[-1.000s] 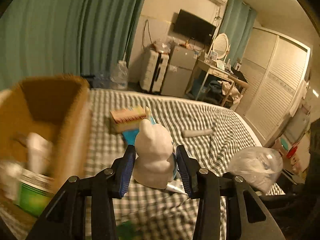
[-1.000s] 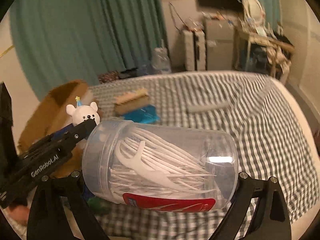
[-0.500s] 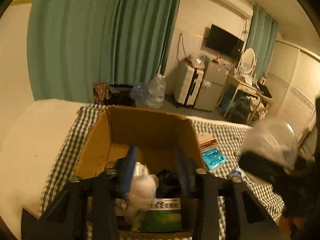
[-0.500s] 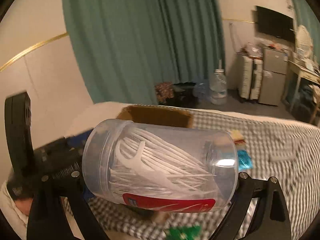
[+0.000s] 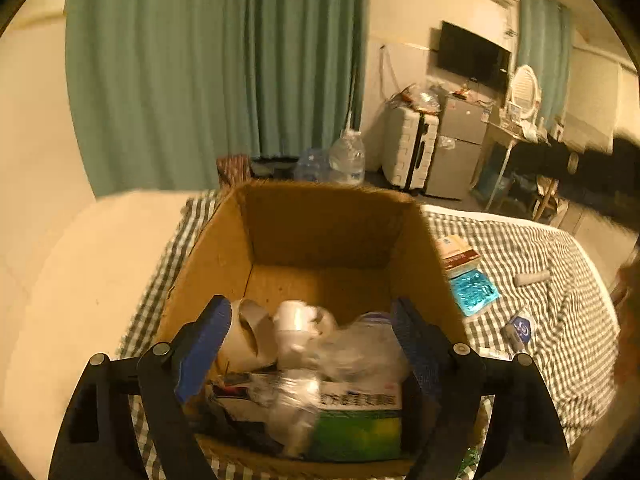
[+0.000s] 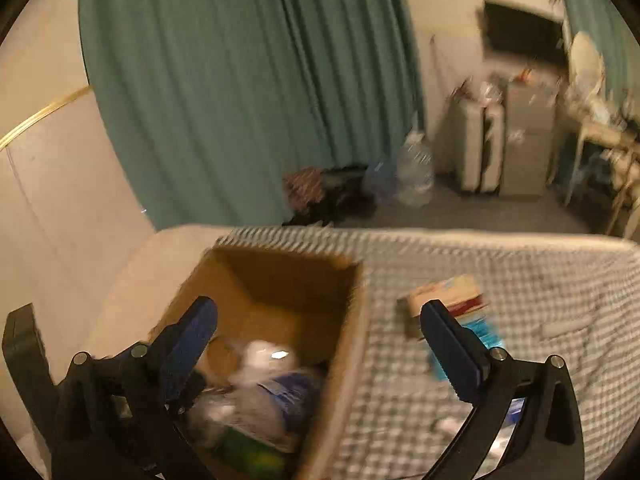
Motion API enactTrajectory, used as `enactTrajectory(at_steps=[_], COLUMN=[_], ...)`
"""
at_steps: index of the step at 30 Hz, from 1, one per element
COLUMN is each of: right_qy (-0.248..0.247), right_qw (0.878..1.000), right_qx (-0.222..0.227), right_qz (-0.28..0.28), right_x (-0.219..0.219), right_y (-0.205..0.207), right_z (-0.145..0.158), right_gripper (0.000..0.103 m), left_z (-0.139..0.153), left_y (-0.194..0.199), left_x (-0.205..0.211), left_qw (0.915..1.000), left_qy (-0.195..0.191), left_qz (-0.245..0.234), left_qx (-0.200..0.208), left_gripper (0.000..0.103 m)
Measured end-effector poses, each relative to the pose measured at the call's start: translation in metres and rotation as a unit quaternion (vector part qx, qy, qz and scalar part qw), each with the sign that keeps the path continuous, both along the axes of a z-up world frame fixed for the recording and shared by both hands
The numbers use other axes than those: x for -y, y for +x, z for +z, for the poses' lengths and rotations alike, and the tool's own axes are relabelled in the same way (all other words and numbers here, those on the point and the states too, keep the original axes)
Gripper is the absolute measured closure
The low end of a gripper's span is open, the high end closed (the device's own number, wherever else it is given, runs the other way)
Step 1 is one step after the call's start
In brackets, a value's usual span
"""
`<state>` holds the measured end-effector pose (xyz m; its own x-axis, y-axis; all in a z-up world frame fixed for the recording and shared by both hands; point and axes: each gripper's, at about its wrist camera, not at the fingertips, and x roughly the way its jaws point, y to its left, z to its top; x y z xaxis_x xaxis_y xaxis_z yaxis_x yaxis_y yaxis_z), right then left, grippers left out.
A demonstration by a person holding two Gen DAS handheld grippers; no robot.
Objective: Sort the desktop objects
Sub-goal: 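Move the left gripper back to the pile and grasp the blue Vinda tissue pack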
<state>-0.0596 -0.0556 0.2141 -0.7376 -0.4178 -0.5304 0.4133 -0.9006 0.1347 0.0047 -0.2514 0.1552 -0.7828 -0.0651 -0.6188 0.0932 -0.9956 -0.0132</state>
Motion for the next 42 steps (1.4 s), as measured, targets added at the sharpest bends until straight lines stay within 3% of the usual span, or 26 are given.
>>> enactTrajectory(at_steps=[2, 4, 5, 8, 12, 15, 18, 22, 26, 30, 32, 37, 40, 42], right_qy=[0.015, 0.025, 0.032, 0.064, 0.119, 0.127, 0.087, 0.053, -0.005, 0.001, -0.024, -0.04, -0.031, -0.021], right_qw=[0.998, 0.994, 0.992, 0.984, 0.976, 0.973, 0.979, 0.983, 0.981, 0.979, 0.979, 0.974, 0.975, 0.976], right_qx=[-0.058, -0.094, -0.115, -0.149, -0.161, -0.152, -0.131, -0.048, -0.006, 0.013, 0.026, 0.071, 0.07, 0.07], right_qz=[-0.022, -0.039, -0.046, -0.076, -0.087, -0.116, -0.128, -0.171, -0.195, -0.202, -0.201, -0.212, -0.208, -0.204], right_x=[-0.025, -0.045, -0.06, -0.095, -0.132, -0.165, -0.208, -0.261, -0.302, -0.315, -0.324, -0.339, -0.339, -0.337], right_y=[0.029, 0.051, 0.066, 0.093, 0.117, 0.125, 0.131, 0.099, 0.077, 0.059, 0.049, 0.029, 0.024, 0.017], right_z=[0.02, 0.034, 0.04, 0.047, 0.042, 0.023, -0.002, -0.047, -0.085, -0.107, -0.114, -0.135, -0.138, -0.144], right_gripper=[0.0, 0.0, 0.0, 0.0, 0.0, 0.0, 0.0, 0.0, 0.0, 0.0, 0.0, 0.0, 0.0, 0.0], left_z=[0.011, 0.022, 0.027, 0.036, 0.034, 0.021, -0.005, -0.038, -0.062, -0.088, -0.098, -0.128, -0.152, -0.163], left_y=[0.008, 0.021, 0.026, 0.035, 0.04, 0.037, 0.032, 0.016, -0.001, -0.03, -0.043, -0.086, -0.111, -0.122], left_x=[-0.021, -0.046, -0.058, -0.091, -0.145, -0.174, -0.198, -0.224, -0.251, -0.281, -0.289, -0.313, -0.317, -0.317], left_qw=[0.9997, 0.9987, 0.9977, 0.9932, 0.9925, 0.9934, 0.9946, 0.9958, 0.9955, 0.9921, 0.9911, 0.9832, 0.9725, 0.9703], left_qy=[-0.001, 0.024, 0.041, 0.082, 0.087, 0.083, 0.086, 0.064, 0.041, 0.047, 0.046, -0.01, -0.021, -0.033], left_qz=[-0.015, -0.027, -0.034, -0.059, -0.073, -0.073, -0.058, -0.052, -0.062, -0.073, -0.084, -0.167, -0.2, -0.197], left_qx=[-0.017, -0.035, -0.044, -0.057, -0.045, -0.029, -0.003, 0.039, 0.059, 0.091, 0.092, 0.073, 0.119, 0.137], left_gripper=[0.016, 0.004, 0.003, 0.0, 0.0, 0.0, 0.0, 0.0, 0.0, 0.0, 0.0, 0.0, 0.0, 0.0])
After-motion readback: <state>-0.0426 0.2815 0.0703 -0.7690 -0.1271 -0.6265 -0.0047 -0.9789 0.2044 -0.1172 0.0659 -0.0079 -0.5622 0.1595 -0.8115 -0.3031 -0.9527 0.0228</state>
